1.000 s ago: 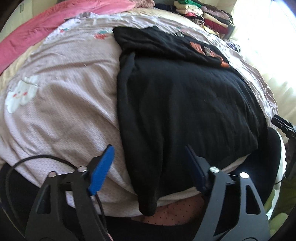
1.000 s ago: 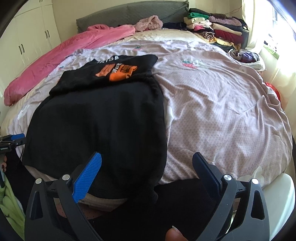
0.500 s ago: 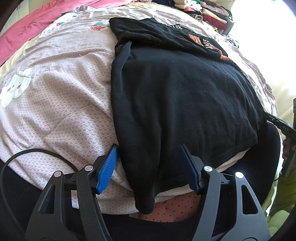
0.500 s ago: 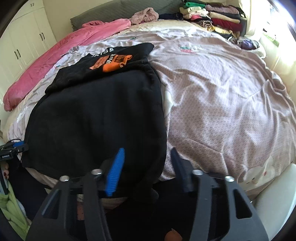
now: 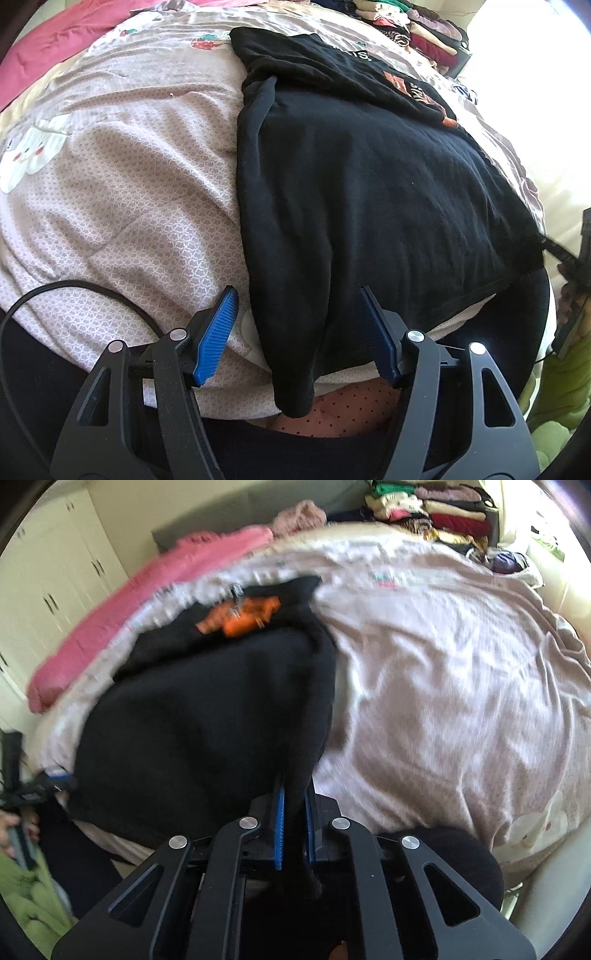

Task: Fold small clothes
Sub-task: 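Grasp the hem with the left tool beside the right tool, then lift the hem with both tools and fold it onto the collar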

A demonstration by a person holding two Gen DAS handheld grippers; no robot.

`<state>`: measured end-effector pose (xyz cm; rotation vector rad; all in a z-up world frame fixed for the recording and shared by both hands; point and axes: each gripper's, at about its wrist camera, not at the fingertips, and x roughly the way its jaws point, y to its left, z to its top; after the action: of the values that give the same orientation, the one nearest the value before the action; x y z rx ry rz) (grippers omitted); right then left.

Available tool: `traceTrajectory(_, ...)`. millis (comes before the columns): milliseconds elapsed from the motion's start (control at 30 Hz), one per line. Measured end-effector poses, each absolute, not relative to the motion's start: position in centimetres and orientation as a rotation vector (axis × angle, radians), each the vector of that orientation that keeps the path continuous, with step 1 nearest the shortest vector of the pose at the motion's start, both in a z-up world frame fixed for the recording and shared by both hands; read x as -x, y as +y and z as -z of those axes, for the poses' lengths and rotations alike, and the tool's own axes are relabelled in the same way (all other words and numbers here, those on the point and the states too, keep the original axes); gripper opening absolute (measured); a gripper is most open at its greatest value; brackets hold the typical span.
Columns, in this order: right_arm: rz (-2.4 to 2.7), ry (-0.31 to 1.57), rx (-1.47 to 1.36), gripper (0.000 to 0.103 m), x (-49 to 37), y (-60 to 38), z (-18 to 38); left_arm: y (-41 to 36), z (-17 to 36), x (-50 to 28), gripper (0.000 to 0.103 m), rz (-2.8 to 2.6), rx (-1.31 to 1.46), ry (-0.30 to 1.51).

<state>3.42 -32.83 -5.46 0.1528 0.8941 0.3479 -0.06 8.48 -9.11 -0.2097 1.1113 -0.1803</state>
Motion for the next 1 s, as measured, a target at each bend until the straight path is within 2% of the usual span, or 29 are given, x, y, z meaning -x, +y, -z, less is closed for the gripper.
traceTrajectory(167, -0.353, 0.809, -0.171, 0.008, -3.1, -33.3, 2.8, 8.0, 9.5, -0.2, 0.056, 0.182, 0.198, 1.122)
traceTrajectory(467, -0.343, 0.803, -0.170, 0.008, -3.2, -33.1, 2.6, 7.5, 9.3, -0.5, 0.016, 0.169, 0.198, 1.112)
traceTrajectory(567, -0.337, 0.799, -0.175, 0.008, -3.3, -33.2, 2.7, 7.3, 8.6, -0.1, 0.009, 0.172, 0.191, 1.093)
traceTrajectory(1000, -0.314, 0.734, -0.212, 0.008, -3.0, -34.0, 1.7, 7.6, 3.3, 0.5, 0.006, 0.210, 0.203, 0.949)
